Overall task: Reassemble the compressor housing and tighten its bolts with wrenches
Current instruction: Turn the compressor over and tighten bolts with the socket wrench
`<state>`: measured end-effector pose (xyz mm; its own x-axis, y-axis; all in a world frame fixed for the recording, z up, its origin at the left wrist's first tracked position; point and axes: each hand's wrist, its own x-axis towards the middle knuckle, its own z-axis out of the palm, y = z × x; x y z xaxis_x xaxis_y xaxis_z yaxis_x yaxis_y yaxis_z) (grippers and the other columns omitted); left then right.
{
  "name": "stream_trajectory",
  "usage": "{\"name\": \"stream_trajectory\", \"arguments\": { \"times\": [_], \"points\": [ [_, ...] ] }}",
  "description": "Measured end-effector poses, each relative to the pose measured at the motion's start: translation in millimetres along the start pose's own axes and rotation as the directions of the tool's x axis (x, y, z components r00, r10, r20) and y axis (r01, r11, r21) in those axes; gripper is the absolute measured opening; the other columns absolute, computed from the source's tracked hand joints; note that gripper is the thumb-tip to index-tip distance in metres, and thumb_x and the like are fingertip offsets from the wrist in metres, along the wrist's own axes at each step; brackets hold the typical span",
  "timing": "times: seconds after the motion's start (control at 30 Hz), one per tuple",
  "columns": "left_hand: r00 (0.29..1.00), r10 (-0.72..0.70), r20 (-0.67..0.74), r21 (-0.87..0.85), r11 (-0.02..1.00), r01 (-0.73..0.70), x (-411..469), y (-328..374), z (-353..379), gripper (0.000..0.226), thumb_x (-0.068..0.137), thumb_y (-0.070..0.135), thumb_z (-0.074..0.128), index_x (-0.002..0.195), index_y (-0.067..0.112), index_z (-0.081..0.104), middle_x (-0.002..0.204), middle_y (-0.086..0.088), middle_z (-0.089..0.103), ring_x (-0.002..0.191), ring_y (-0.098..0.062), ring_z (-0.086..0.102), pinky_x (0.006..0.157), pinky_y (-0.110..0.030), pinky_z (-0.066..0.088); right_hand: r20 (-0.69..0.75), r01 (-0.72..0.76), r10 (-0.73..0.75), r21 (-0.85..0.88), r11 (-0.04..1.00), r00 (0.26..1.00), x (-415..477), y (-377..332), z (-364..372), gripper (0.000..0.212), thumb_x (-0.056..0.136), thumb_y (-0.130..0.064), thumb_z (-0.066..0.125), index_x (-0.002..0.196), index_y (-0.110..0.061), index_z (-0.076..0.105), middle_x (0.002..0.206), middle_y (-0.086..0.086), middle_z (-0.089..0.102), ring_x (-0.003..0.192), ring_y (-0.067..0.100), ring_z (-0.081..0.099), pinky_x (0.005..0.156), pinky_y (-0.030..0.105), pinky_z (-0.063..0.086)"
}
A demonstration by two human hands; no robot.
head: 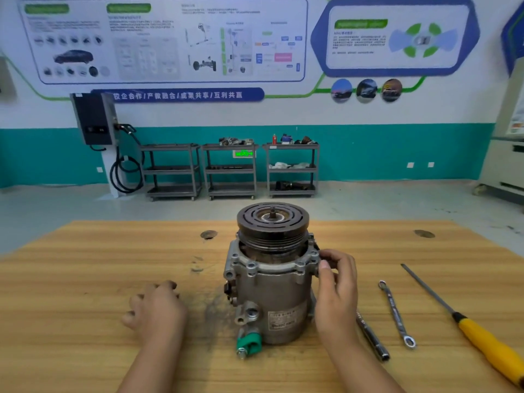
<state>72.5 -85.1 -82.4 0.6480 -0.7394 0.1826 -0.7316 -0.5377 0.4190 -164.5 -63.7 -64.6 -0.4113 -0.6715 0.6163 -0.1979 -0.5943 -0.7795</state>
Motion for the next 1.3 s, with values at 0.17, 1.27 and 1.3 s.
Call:
{"name": "stream_trajectory", "arguments": {
  "times": [0.17, 1.27, 1.3],
  "points": [
    [0.999, 0.013, 0.046, 0.016, 1.0, -0.014, 3.8, -1.5, 2.1, 0.023, 0.092, 0.024, 0.052, 0.109, 0.034, 0.064, 0.119, 0.001, 0.061, 0.115, -0.024, 0.044, 0.085, -0.035, 0.028, 0.005, 0.019, -0.019, -0.013, 1.0, 1.0, 1.5, 3.4, 0.4, 0.022, 0.093, -0.014, 0.047, 0.092, -0.036, 0.051, 0.099, -0.008, 0.054, 0.092, -0.002, 0.052, 0.078, 0.01, 0.043],
    [0.869, 0.241, -0.432, -0.711, 0.503, -0.492, -42.5, 34.8, -30.6, 0.018, 0.084, 0.025, 0.066, 0.082, 0.039, 0.056, 0.079, 0.014, 0.062, 0.08, -0.009, 0.058, 0.063, -0.024, 0.037, 0.008, -0.012, 0.012, 0.022, 1.0, 1.0, 1.4, -0.4, 0.9, 0.013, 0.085, -0.024, 0.045, 0.091, -0.031, 0.054, 0.098, -0.007, 0.055, 0.092, -0.001, 0.053, 0.077, 0.008, 0.041],
    [0.862, 0.234, -0.451, -0.731, 0.457, -0.506, -45.7, 36.0, -34.3, 0.02, 0.083, 0.026, 0.066, 0.082, 0.042, 0.055, 0.081, 0.013, 0.064, 0.08, -0.003, 0.058, 0.064, -0.02, 0.037, 0.014, -0.016, 0.015, 0.025, 1.0, 1.0, 1.4, 0.0, 1.0, 0.013, 0.085, -0.025, 0.045, 0.092, -0.032, 0.054, 0.098, -0.007, 0.055, 0.092, 0.0, 0.053, 0.077, 0.009, 0.042]
  ]
}}
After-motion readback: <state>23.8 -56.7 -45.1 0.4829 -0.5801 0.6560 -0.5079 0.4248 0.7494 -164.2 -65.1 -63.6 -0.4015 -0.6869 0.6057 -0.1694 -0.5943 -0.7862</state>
